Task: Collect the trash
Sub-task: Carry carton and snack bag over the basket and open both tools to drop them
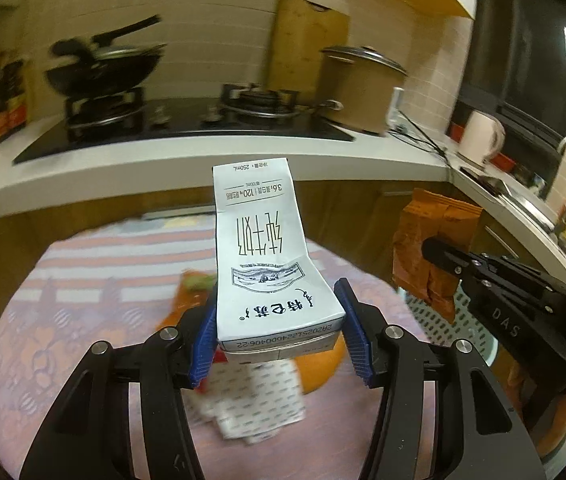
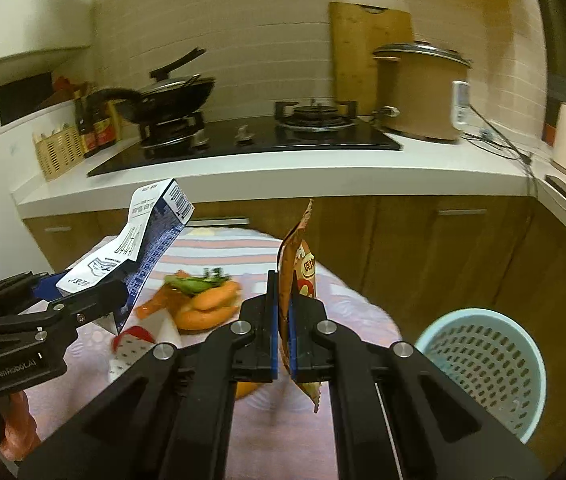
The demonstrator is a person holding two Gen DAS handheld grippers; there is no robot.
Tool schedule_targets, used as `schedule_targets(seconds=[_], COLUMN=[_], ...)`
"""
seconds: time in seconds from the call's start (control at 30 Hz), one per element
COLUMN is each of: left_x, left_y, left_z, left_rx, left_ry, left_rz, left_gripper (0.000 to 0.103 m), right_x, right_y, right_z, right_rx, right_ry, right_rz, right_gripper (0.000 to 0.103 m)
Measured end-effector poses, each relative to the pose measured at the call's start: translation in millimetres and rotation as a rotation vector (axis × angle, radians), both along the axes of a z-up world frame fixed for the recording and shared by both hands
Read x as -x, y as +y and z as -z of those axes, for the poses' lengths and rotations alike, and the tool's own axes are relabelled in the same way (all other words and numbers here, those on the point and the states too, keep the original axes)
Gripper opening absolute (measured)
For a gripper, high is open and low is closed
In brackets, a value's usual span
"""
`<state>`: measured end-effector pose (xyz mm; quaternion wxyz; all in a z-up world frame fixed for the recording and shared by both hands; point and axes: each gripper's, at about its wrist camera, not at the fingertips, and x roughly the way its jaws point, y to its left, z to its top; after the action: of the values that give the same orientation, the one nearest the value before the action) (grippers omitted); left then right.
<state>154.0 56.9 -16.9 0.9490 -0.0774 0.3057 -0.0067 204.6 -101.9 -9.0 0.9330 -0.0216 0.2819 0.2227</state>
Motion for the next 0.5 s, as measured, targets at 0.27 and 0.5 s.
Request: schedule_targets(seconds=[0.27,0.5], left_x=[-34.4,-66.1], left_y=[-65.5,-122.3], left_z=[-1.4,7.0], left_rx=[-0.006,-0.014], left_ry=[0.019,0.045], left_rz=[0.108,0.195], left_gripper=[0.052,0.052], right_x=[-16.6,-31.7], right_y=[-65.4,-119.0], right_z=[4.6,18.8], right_rx=[-0.035,-0.068], right_ry=[0.017,0.055], right_rz=[0.103,0.184], right_gripper=[0.002,0.002])
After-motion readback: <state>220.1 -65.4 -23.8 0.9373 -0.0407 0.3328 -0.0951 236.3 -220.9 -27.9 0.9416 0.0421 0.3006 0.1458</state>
